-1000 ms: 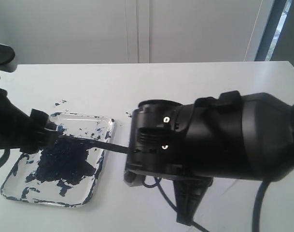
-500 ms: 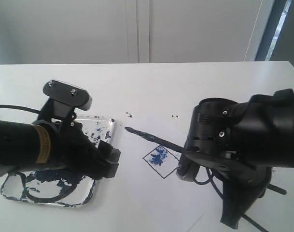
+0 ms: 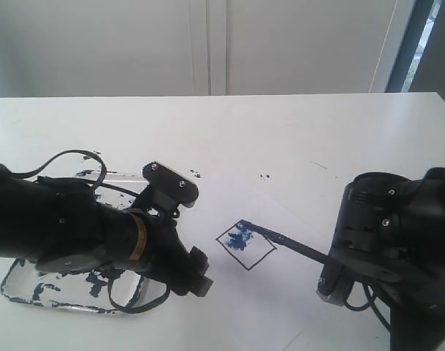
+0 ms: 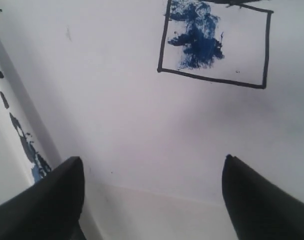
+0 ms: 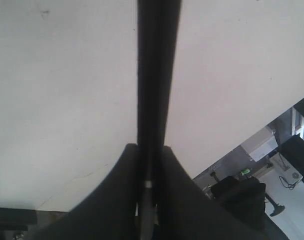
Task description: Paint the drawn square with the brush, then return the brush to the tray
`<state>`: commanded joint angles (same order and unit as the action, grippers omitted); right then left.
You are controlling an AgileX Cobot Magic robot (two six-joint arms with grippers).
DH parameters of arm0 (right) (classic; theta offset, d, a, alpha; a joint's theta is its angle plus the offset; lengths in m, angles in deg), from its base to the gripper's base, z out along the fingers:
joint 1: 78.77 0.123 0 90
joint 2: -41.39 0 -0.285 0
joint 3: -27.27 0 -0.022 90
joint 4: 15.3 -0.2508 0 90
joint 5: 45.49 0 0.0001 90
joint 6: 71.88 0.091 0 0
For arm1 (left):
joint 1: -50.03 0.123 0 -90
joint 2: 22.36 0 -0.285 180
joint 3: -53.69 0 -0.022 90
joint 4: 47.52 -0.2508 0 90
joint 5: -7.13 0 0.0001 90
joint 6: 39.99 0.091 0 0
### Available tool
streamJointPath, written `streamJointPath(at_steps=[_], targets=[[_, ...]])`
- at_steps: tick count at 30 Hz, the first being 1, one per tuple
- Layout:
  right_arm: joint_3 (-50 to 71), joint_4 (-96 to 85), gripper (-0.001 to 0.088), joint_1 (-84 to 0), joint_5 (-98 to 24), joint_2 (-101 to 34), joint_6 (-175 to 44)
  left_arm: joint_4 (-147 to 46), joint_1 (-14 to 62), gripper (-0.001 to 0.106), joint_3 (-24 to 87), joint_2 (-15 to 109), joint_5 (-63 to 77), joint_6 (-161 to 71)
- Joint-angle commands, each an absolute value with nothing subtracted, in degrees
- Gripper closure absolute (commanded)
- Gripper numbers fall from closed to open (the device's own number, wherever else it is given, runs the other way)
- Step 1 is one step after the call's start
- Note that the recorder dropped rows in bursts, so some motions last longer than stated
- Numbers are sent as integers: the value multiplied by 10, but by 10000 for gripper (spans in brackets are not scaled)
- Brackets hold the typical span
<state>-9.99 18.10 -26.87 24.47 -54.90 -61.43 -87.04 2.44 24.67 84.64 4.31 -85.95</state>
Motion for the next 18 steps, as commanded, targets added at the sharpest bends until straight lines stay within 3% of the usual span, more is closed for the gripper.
streamJointPath(at_steps=[18], targets=[[-102,226,868,-270,245,-569,-611,-915,-9,274,286,911,177,-853]])
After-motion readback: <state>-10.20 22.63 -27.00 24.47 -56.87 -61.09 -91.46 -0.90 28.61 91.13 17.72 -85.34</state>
